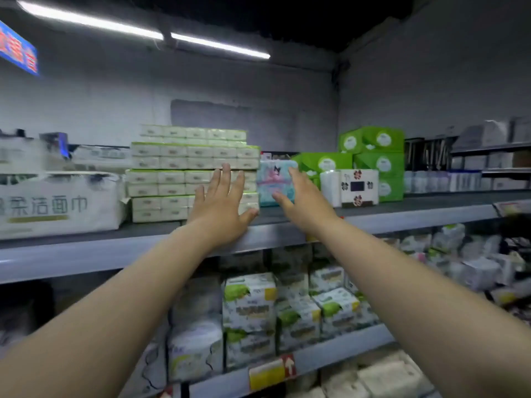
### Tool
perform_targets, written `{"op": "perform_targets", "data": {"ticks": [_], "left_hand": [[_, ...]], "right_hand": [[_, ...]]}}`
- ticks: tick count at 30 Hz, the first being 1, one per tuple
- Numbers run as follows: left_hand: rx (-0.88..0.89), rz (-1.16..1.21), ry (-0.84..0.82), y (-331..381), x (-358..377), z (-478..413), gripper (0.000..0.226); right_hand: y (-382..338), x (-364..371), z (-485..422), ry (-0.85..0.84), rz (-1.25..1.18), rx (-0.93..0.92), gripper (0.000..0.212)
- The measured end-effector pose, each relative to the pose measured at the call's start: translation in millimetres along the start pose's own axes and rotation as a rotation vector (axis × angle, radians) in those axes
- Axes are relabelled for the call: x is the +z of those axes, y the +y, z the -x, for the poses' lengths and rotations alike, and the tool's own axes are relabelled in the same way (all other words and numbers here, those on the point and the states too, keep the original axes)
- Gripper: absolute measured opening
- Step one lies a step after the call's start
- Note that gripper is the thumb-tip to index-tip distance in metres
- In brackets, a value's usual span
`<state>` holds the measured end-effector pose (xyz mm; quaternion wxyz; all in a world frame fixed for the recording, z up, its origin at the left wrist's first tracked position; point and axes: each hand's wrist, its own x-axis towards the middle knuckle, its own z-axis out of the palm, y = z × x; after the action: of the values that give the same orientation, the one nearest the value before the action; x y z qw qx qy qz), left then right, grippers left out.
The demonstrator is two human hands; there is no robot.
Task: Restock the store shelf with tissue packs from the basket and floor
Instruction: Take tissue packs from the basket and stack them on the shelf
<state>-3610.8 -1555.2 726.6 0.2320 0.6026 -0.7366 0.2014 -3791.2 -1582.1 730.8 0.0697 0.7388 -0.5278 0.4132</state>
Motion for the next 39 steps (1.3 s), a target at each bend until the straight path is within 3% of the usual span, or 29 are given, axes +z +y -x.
{"op": "perform_targets", "data": {"ticks": [7, 19, 28, 39], "left_hand": [[0.258, 0.103, -0.212, 130.3, 36.4, 56.2, 0.082], [0.633, 0.169, -0.632, 334.1, 166.3, 150.4, 0.085], [0.940, 0.155, -0.890, 467.1, 317.0, 210.8, 0.088], [1.259, 0.135, -1.089, 578.2, 543.0, 285.3, 0.088]], "right_hand": [[93.0, -65.3, 130.8, -0.218, 0.406, 0.096, 0.080], [251.1, -113.3, 361.4, -0.486, 0.540, 0.548, 0.082], [368.0, -70.6, 509.2, -0.585, 0.467, 0.913, 0.082], [499.5, 46.2, 671.7, -0.729, 0.345, 1.300, 0.087]]}}
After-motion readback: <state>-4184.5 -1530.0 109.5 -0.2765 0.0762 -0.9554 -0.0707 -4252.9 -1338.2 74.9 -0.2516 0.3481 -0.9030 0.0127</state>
